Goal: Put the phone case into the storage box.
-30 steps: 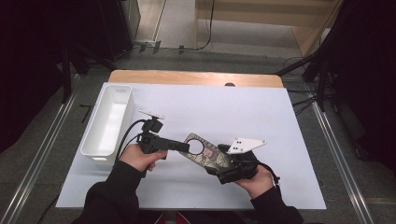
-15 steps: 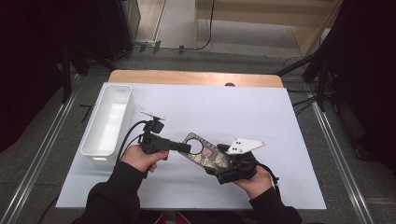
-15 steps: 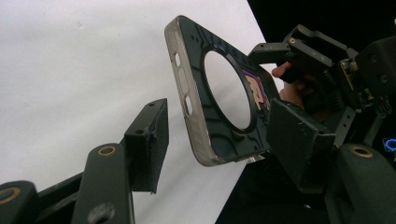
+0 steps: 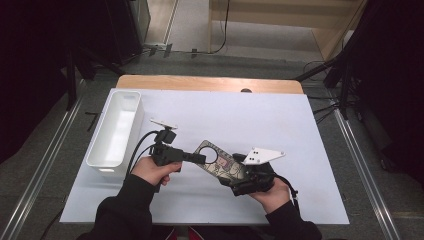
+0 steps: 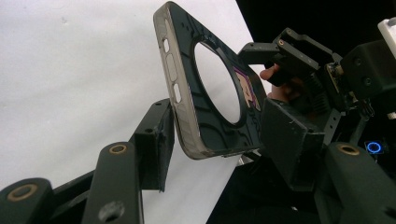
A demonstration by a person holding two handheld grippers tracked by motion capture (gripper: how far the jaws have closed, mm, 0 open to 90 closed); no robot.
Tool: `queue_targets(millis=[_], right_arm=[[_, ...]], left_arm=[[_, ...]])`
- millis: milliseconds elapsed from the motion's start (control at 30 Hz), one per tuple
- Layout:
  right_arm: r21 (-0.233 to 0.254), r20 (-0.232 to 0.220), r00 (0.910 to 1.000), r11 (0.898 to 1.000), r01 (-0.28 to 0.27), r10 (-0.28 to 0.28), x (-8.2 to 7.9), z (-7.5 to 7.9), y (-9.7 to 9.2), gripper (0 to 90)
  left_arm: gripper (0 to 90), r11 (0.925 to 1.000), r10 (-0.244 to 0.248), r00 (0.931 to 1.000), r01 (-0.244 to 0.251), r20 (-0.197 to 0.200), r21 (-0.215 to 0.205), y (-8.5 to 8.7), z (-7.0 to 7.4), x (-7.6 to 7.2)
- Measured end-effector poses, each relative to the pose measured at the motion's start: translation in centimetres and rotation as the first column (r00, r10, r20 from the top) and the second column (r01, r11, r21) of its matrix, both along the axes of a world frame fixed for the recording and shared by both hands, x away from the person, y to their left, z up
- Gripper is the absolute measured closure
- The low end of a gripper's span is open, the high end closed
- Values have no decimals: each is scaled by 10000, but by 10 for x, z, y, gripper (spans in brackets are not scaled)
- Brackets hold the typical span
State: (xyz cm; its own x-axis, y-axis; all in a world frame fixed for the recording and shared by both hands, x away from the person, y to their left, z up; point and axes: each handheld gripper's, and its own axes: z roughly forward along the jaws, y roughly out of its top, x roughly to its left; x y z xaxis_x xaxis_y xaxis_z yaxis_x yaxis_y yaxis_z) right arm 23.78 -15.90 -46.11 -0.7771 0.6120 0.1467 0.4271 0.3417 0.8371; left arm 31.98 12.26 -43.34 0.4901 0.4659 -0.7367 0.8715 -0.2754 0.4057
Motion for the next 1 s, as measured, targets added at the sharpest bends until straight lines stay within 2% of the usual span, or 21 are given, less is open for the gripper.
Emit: queue_targets(millis=[67, 467, 700, 1000], right_arm=[[22, 9, 10000, 10000, 0, 0, 0, 0, 0, 107], [156, 94, 10000, 9999, 3, -5, -1, -1, 1, 107], [206, 150, 9999, 9998, 36, -39, -1, -1, 0, 107], [211, 64, 10000, 9998, 32, -33, -1, -2, 0, 107]], left_arm=[[446, 9999, 25, 10000, -26, -85, -146, 0, -1, 0], [520, 9995, 97, 9998, -102, -174, -288, 2, -2, 1], [561, 9988, 146, 9993, -162, -353, -460, 4, -5, 3], [593, 9985, 208, 9987, -231, -457, -503, 4, -6, 4]])
